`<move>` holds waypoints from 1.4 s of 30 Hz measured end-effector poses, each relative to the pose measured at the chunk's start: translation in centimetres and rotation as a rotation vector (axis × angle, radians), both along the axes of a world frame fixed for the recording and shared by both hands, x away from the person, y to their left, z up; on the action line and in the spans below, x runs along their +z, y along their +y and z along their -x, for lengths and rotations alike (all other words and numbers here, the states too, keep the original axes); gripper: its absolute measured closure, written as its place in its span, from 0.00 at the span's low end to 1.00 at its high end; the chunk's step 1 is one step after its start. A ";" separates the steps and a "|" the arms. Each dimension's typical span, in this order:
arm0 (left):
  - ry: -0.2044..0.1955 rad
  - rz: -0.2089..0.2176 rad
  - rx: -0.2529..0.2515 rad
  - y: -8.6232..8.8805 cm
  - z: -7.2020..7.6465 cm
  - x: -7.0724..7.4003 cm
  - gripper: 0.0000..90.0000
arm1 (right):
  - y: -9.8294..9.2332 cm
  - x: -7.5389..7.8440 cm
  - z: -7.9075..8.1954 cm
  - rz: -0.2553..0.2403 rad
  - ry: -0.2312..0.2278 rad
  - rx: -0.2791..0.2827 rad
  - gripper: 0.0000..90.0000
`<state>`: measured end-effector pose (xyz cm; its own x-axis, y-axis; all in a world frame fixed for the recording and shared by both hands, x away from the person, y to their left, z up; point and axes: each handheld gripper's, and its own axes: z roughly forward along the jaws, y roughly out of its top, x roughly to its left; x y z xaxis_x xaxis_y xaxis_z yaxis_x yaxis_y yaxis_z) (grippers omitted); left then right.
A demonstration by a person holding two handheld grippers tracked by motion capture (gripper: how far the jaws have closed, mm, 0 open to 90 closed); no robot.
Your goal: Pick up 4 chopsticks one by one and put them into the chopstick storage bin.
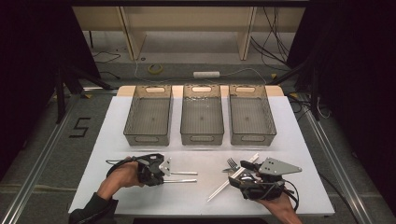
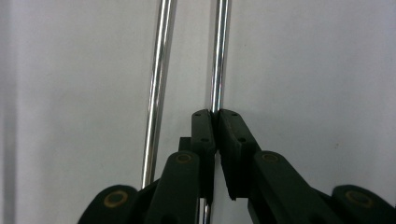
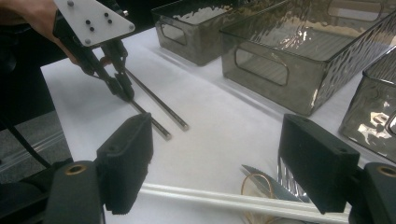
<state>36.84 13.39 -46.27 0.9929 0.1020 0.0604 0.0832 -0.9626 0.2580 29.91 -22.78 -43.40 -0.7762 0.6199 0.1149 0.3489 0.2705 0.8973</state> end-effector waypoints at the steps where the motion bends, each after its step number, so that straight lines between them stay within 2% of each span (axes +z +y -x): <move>1: -0.001 0.000 -0.004 0.0 0.0 0.0 0.93 | 0.0 0.0 0.0 -0.001 0.002 -0.001 0.30; 8: -0.010 -0.002 -0.010 0.0 0.1 0.0 0.94 | 0.0 -0.1 0.0 0.001 0.008 -0.001 0.30; 12: 0.010 -0.003 -0.004 0.1 0.1 0.1 0.94 | 0.0 -0.1 -0.1 0.002 0.008 -0.002 0.31; 19: 0.039 0.018 0.053 0.1 0.1 0.8 0.95 | -0.2 -0.1 0.0 -0.009 0.011 0.001 0.31; 23: 0.062 0.047 0.117 0.2 0.0 1.3 0.95 | -0.2 -0.1 -0.1 -0.011 0.014 -0.001 0.31; 27: 0.063 0.090 0.187 0.4 -0.1 2.0 0.95 | -0.2 -0.1 -0.1 -0.012 0.018 0.001 0.31; 30: 0.060 0.102 0.215 0.6 -0.2 2.2 0.95 | -0.2 -0.1 -0.1 -0.011 0.017 0.001 0.31; 35: 0.063 0.149 0.251 0.8 -0.4 2.9 0.95 | -0.2 -0.1 -0.1 -0.012 0.019 -0.001 0.31; 40: 0.059 0.195 0.251 0.8 -0.5 3.8 0.95 | -0.3 -0.1 -0.2 -0.016 0.017 -0.004 0.31; 42: 0.047 0.199 0.257 0.8 -0.6 4.1 0.95 | -0.3 -0.1 -0.1 -0.016 0.016 -0.004 0.31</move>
